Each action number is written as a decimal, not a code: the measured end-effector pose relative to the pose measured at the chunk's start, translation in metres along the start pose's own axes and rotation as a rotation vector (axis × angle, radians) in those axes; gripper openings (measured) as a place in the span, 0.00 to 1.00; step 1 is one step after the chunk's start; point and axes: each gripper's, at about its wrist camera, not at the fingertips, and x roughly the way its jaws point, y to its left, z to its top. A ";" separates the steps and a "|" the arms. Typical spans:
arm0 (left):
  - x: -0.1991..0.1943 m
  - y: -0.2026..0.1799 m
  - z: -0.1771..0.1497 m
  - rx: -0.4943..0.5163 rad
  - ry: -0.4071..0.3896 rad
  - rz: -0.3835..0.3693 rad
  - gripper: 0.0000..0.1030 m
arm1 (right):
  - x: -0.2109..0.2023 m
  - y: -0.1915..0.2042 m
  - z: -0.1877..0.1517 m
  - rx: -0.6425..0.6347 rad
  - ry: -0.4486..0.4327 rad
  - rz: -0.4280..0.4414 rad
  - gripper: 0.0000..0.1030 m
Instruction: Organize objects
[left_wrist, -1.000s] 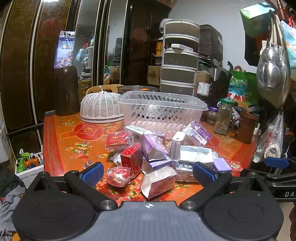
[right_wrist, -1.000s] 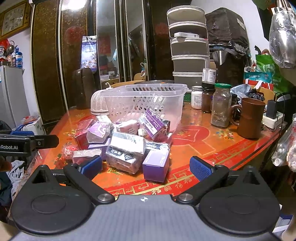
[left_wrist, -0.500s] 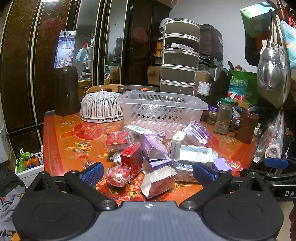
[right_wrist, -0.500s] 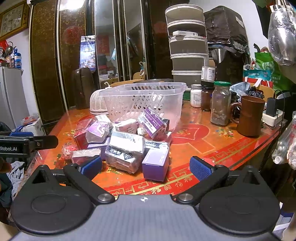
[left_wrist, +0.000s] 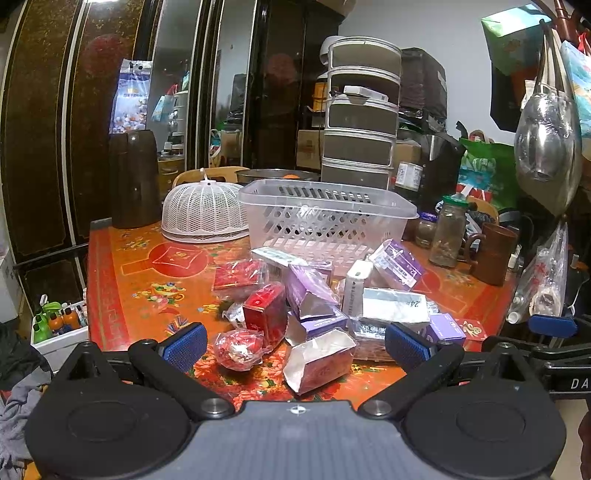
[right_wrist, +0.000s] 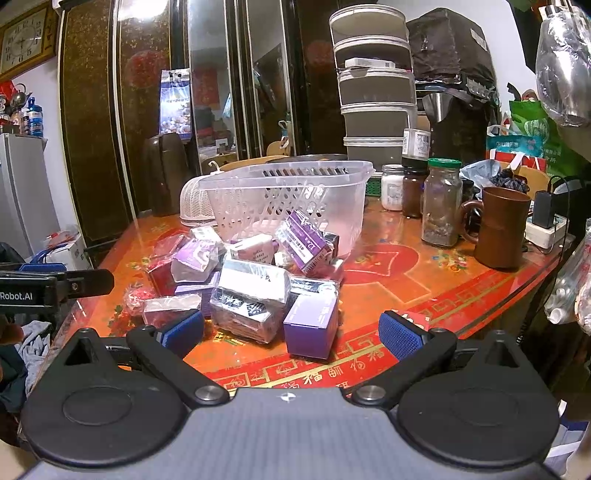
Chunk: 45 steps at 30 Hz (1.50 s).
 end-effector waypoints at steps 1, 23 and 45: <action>0.000 0.000 0.000 0.000 0.001 0.000 1.00 | 0.000 -0.001 0.000 0.000 0.000 0.002 1.00; 0.010 0.004 -0.007 -0.009 0.021 -0.025 1.00 | 0.001 -0.004 -0.003 -0.020 -0.037 0.001 1.00; 0.076 -0.005 -0.027 0.098 0.117 -0.090 0.87 | 0.068 -0.023 -0.025 0.003 0.045 0.020 0.79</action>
